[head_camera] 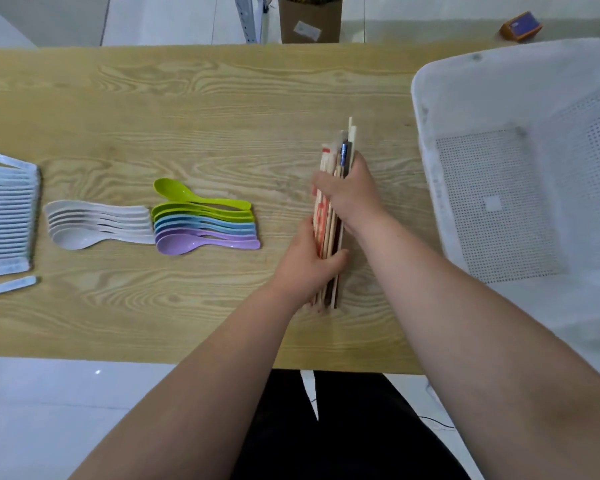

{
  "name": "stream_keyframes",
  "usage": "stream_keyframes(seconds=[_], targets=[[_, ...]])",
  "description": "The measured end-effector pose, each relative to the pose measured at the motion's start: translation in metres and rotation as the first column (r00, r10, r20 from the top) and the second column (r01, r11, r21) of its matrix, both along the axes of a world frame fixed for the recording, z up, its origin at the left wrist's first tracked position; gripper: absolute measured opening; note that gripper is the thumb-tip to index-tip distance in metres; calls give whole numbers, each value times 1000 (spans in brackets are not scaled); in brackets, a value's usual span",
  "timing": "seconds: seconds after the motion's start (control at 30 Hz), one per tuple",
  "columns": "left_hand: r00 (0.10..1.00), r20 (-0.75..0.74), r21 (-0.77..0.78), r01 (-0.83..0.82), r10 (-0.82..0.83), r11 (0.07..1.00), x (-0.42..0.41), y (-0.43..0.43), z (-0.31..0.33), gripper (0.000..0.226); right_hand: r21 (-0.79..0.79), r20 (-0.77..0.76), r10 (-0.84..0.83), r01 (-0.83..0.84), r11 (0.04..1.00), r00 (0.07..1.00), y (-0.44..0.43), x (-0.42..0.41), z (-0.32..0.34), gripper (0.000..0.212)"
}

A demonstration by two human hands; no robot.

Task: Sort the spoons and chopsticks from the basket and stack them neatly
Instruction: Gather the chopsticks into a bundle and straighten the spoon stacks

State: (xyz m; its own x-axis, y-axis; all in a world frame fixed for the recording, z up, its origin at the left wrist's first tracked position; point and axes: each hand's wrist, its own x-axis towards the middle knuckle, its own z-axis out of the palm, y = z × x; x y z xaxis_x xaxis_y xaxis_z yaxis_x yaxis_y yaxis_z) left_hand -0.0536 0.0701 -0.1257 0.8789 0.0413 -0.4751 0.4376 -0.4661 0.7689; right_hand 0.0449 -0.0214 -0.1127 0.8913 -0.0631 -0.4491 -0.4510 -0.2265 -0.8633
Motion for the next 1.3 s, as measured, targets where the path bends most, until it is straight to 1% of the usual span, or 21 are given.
stream_keyframes(seconds=[0.07, 0.13, 0.2, 0.27, 0.3, 0.37, 0.4, 0.43, 0.5, 0.53, 0.6, 0.63, 0.73, 0.83, 0.9, 1.0, 1.1, 1.17, 1.2, 1.3], targets=[[989, 106, 19, 97, -98, 995, 5, 14, -13, 81, 66, 4, -38, 37, 997, 999, 2, 12, -12, 41], [976, 176, 87, 112, -126, 990, 8, 18, -25, 92, 88, 44, -54, 50, 995, 998, 5, 19, -19, 37], [966, 243, 135, 58, -90, 989, 9, 13, -34, 95, 49, 129, -56, 50, 998, 990, 6, 25, -27, 31], [946, 311, 175, 38, -92, 984, 9, 5, -41, 93, -25, 212, -48, 55, 998, 976, 4, 26, -36, 27], [934, 340, 191, 42, -107, 981, 9, 2, -44, 93, -46, 245, -46, 59, 997, 968, 4, 26, -42, 32], [922, 361, 207, 64, -137, 976, 10, -2, -51, 94, -95, 284, -35, 65, 993, 958, 5, 23, -52, 57], [921, 363, 205, 67, -139, 976, 10, -3, -54, 94, -117, 319, -34, 74, 990, 947, 6, 21, -58, 65], [918, 373, 206, 63, -138, 976, 11, -3, -55, 94, -129, 372, -39, 93, 987, 927, 7, 19, -64, 63], [894, 422, 231, 55, -151, 971, 12, -3, -56, 93, -168, 498, -38, 139, 976, 866, 8, 17, -72, 41], [878, 448, 249, 60, -170, 967, 13, -3, -56, 92, -209, 546, -22, 162, 964, 838, 7, 17, -73, 30], [856, 480, 258, 73, -193, 963, 15, -4, -56, 89, -306, 599, 34, 189, 933, 800, 0, 17, -77, 21], [852, 488, 245, 72, -187, 967, 15, -4, -56, 86, -352, 599, 65, 190, 916, 798, -4, 14, -76, 19], [840, 519, 201, 62, -160, 978, 15, -5, -56, 81, -449, 510, 128, 136, 883, 850, -19, -10, -68, 23], [818, 550, 189, 73, -167, 979, 14, -5, -58, 68, -564, 416, 257, 26, 825, 872, -36, -48, -72, 33], [834, 525, 195, 76, -170, 978, 15, -5, -59, 63, -623, 351, 343, -57, 781, 871, -41, -64, -79, 39], [866, 474, 195, 74, -160, 978, 17, -7, -59, 66, -601, 314, 314, -68, 797, 896, -37, -66, -82, 41], [909, 404, 145, 43, -98, 989, 21, -11, -53, 68, -563, 370, 257, -5, 827, 893, -35, -63, -79, 30], [925, 374, 92, 40, -72, 995, 21, -10, -50, 69, -546, 399, 287, -25, 837, 871, -42, -66, -76, 25], [923, 378, 68, 47, -69, 997, 19, -7, -49, 68, -544, 391, 330, -73, 836, 859, -46, -69, -74, 29], [893, 442, 41, 77, -88, 996, 12, 4, -53, 57, -569, 353, 467, -210, 795, 811, -56, -80, -72, 51]])
